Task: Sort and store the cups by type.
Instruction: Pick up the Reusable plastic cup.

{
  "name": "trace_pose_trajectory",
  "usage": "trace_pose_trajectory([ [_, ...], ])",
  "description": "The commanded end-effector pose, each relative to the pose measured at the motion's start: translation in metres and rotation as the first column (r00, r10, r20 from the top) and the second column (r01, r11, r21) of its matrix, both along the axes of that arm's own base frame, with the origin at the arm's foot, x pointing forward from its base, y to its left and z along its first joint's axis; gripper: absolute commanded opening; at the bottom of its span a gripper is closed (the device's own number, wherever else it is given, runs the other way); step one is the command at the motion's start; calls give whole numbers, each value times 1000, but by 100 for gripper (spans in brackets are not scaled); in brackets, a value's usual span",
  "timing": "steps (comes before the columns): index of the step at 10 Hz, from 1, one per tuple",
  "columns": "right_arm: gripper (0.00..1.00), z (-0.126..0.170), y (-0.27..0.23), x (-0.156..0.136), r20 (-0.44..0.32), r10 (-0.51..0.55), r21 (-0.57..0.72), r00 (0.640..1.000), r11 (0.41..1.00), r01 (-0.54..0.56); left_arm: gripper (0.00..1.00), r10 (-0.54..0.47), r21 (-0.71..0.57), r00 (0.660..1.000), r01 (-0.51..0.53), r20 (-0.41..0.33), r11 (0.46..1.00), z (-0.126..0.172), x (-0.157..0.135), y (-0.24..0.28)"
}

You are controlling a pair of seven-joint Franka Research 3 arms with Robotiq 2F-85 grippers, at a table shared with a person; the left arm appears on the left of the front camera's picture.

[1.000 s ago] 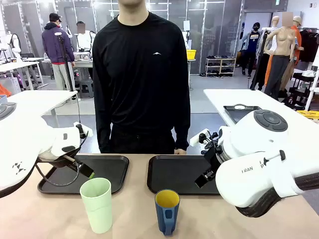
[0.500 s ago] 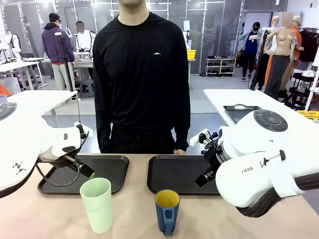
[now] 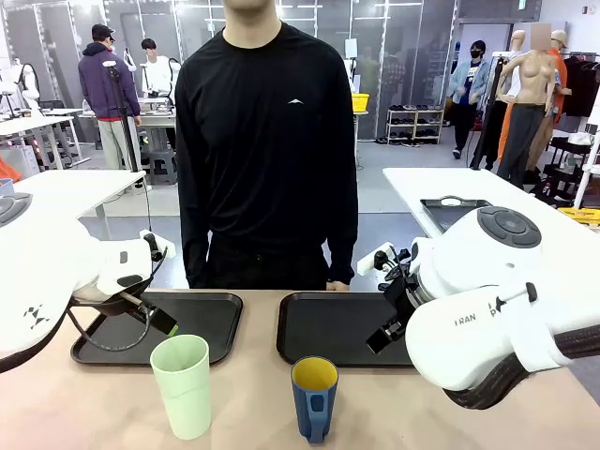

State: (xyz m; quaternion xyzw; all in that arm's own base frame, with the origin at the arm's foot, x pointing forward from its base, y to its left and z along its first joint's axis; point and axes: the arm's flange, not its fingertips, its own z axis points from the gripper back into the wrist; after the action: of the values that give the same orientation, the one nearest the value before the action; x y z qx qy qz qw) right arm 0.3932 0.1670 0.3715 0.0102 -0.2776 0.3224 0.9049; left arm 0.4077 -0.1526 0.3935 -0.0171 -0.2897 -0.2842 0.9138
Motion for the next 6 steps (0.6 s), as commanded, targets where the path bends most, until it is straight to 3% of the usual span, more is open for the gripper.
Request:
trace_pose_trajectory([
  [1,100,0,0,0,-1,-2,1,1000,1000,2,100,0,-1,1000,0,2,1000,1,0,0],
  [6,100,0,0,0,-1,-2,1,1000,1000,2,100,0,-1,1000,0,2,1000,1,0,0],
])
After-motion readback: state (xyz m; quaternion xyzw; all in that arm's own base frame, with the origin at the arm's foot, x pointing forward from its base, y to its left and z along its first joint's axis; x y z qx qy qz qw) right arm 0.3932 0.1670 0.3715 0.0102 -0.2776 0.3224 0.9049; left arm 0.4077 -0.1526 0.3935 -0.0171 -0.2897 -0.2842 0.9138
